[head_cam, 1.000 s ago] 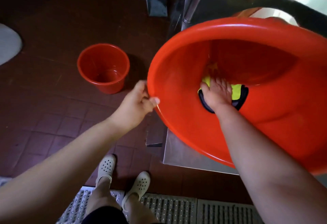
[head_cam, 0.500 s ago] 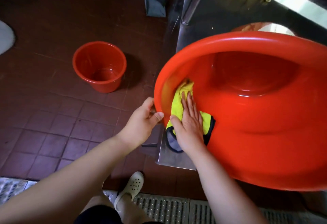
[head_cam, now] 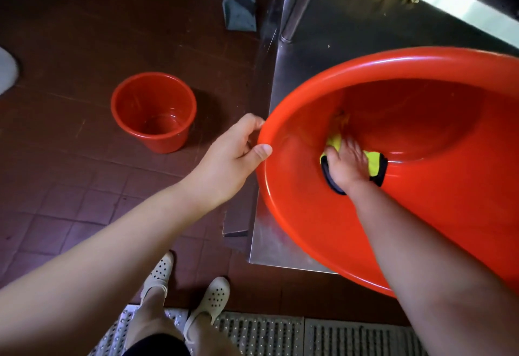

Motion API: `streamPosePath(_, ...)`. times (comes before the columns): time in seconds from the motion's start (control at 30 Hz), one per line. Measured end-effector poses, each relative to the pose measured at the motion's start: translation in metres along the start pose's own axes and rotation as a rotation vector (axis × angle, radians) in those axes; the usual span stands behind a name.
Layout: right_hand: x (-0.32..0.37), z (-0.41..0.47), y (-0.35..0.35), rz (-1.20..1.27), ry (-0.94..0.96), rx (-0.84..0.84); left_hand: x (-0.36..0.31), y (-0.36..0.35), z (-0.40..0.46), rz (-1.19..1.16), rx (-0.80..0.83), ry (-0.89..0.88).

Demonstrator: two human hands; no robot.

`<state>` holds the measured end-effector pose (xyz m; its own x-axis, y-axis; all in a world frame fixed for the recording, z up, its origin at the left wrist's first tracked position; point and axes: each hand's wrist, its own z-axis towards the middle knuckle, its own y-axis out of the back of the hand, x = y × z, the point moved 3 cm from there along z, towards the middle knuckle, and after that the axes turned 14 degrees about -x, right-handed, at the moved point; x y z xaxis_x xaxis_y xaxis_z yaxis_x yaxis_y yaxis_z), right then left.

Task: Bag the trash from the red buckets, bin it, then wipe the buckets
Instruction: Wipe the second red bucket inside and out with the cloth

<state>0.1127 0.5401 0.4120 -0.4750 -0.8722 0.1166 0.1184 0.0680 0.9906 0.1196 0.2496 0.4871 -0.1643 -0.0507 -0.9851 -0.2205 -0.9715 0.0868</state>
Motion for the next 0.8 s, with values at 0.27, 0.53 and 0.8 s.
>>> streamPosePath(0.27,0.055,-0.059,0.033,0.218,-0.109,0.014,-0.019,-0.007,0.003,-0.048,-0.037,0.041)
streamPosePath(0.53,0.094,-0.135,0.109,0.491,0.17,0.133,-0.066,0.003,0.008,0.091,-0.136,0.037)
streamPosePath(0.8,0.071,-0.123,0.167,0.132,0.467,0.542,-0.135,0.023,0.02,0.171,-0.277,0.155)
